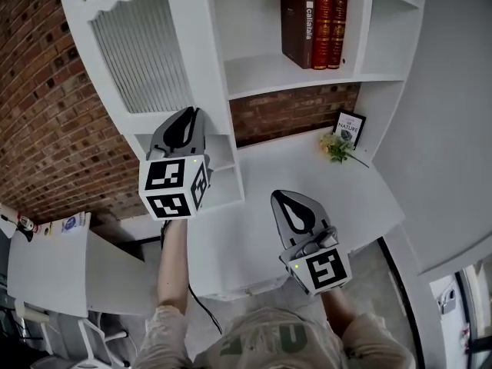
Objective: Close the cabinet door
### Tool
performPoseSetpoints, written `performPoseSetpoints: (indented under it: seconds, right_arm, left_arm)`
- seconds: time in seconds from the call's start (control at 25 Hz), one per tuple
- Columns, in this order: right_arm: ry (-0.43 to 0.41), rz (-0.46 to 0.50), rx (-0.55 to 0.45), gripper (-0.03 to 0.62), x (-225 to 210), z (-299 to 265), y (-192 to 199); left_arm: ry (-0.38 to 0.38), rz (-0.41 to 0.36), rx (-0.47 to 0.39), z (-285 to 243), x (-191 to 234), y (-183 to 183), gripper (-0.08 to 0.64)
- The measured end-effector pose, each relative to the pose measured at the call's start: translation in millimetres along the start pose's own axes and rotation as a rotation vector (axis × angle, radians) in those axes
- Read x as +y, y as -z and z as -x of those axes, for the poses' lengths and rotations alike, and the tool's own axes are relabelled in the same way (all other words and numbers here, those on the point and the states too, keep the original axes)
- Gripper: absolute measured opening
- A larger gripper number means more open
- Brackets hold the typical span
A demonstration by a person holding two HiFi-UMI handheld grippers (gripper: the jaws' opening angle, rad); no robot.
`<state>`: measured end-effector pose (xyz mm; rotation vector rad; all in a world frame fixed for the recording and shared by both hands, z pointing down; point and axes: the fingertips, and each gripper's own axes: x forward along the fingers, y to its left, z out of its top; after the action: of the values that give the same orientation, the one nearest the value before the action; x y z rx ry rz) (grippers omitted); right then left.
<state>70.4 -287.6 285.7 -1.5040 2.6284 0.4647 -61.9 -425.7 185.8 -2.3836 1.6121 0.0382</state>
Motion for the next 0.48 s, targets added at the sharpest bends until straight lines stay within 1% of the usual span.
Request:
performPoseSetpoints:
  seconds: [0.08, 0.2, 0.48]
  right_arm:
    - [0.007, 0.000, 0.008, 0.017, -4, -1, 3]
    - [0.007, 0.002, 0.018, 0.017, -4, -4, 7]
    - [-0.015, -0.025, 0.020, 0.017, 4, -13, 8]
  left_arm:
    - [0.004, 0.009, -0.011, -5, -2, 0, 0.043]
    - [0.025, 0.034, -0.010, -15, -1, 2, 0.043]
    - [0.037, 0.017, 0.007, -33, 3, 6, 0.043]
